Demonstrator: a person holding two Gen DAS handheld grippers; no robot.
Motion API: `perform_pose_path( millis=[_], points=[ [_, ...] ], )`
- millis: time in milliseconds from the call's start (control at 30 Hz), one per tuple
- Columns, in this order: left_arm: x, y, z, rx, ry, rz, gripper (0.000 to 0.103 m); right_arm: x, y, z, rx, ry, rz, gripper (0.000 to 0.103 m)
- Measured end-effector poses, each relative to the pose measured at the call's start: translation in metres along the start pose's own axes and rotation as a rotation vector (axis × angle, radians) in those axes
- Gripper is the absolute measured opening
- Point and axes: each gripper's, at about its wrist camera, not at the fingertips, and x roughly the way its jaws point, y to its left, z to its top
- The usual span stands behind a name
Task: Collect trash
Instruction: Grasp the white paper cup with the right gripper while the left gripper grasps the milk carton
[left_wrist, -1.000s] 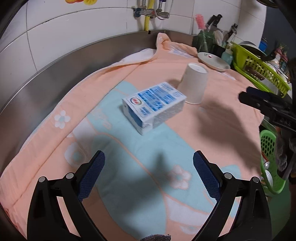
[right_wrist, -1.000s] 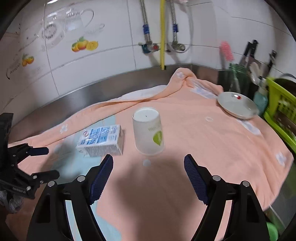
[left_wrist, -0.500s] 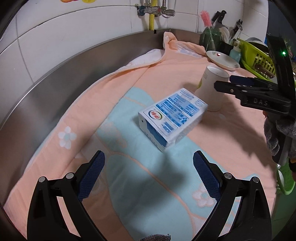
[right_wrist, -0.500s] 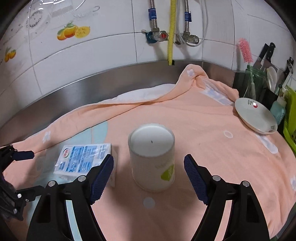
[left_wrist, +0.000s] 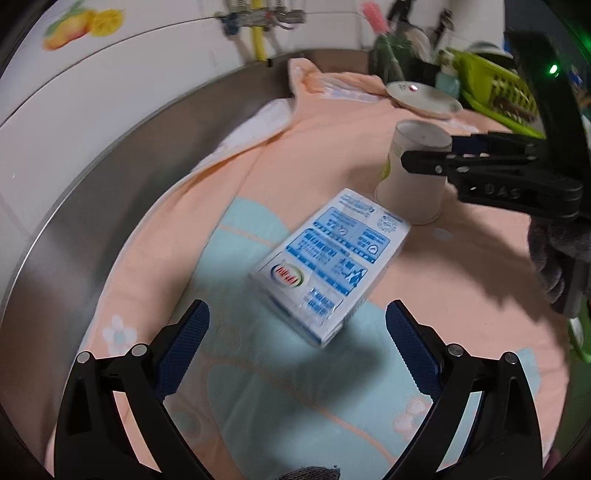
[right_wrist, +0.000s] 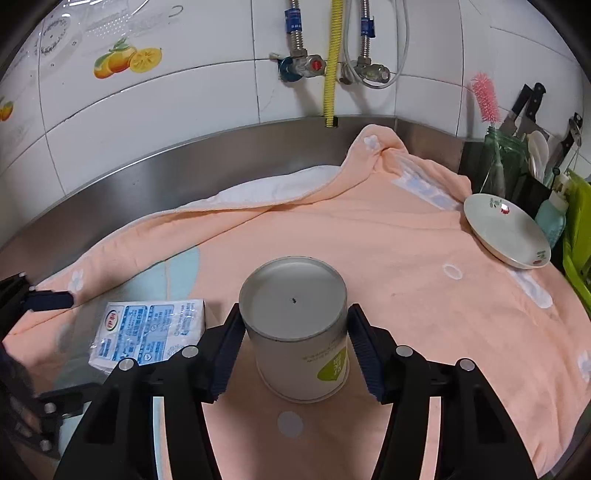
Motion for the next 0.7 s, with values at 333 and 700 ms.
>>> perform_pose_path(
  millis=[333, 700],
  points=[
    [0.028, 0.002, 0.016, 0.047, 0.034, -0.018, 0.095, -0.040, -0.016, -0.018, 0.012, -0.019, -0.009, 0.055],
    [0.045, -0.009, 0.028, 0.123, 0.063, -0.061, 0.095, -0.099, -0.037, -0.049, 0.055, -0.035, -0.019, 0.055]
  ],
)
